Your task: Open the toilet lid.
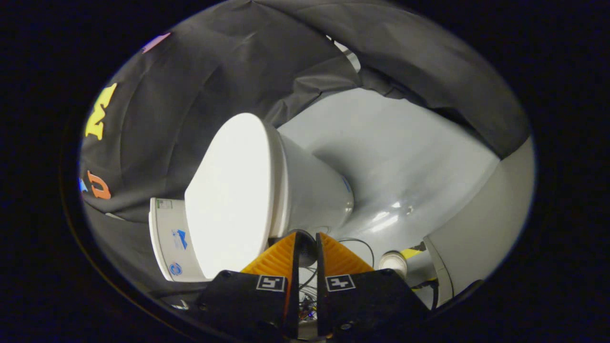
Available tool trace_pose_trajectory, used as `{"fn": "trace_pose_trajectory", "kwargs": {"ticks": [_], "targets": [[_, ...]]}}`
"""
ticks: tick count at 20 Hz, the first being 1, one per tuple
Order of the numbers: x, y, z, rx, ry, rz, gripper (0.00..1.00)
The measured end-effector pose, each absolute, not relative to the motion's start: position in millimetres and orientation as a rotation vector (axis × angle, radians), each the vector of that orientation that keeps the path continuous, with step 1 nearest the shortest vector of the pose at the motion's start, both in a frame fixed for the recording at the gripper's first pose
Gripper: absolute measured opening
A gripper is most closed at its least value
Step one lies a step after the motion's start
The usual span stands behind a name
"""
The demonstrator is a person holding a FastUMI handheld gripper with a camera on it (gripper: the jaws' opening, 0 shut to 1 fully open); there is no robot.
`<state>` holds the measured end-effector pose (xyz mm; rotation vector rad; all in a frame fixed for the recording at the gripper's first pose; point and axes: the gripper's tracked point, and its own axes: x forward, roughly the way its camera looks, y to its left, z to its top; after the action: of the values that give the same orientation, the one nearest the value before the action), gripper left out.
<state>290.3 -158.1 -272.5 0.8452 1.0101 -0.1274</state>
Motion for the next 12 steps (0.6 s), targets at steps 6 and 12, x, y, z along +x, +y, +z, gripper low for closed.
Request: {"fn": "trace_pose_trajectory", "kwargs": {"ticks": [6,12], "targets": [[293.7,-118.8,-270.4,0.883,1.015,0.073,0.82],[293.0,-133.4,-270.7,0.995,0.909,0.047,0.77]]}}
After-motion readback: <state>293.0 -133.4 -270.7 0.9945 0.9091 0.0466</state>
